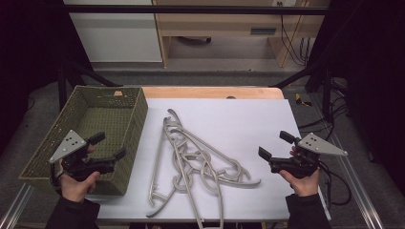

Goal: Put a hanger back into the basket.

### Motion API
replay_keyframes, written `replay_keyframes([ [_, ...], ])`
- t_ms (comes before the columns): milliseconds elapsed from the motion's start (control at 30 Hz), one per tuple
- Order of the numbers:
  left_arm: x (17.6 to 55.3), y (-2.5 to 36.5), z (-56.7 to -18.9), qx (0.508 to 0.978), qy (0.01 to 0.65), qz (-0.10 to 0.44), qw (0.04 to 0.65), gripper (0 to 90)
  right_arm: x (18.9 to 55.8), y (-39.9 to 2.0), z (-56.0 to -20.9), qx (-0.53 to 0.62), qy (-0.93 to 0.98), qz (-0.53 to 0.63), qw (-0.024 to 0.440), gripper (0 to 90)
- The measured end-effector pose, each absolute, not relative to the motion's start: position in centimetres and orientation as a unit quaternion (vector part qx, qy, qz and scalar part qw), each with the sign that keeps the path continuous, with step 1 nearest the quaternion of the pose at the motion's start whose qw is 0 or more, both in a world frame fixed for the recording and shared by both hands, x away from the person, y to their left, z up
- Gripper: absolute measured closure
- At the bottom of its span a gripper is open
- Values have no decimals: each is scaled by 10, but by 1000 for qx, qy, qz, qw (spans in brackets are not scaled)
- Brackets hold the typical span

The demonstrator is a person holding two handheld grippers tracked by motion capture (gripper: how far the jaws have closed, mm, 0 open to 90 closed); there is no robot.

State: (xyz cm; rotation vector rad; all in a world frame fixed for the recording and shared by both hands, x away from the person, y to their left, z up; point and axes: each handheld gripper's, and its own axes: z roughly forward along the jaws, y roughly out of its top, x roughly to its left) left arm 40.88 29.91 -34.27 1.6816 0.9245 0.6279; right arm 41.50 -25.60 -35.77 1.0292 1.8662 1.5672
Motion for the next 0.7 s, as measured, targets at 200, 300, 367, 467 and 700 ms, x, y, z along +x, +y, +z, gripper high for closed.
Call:
replay_keyframes([
  [200, 409, 300, -344, 706, 389, 263, 530, 70, 414, -254, -357, 384, 687, 566, 244, 48],
  [300, 410, 301, -344, 706, 390, 263, 530, 70, 414, -249, -357, 387, 696, 552, 246, 57],
  [367, 410, 300, -345, 706, 390, 263, 529, 70, 413, -243, -356, 386, 703, 545, 244, 59],
  [467, 411, 300, -346, 709, 389, 262, 526, 70, 411, -233, -355, 384, 711, 537, 240, 75],
  [700, 412, 300, -348, 712, 389, 261, 524, 70, 407, -209, -358, 381, 741, 506, 222, 85],
])
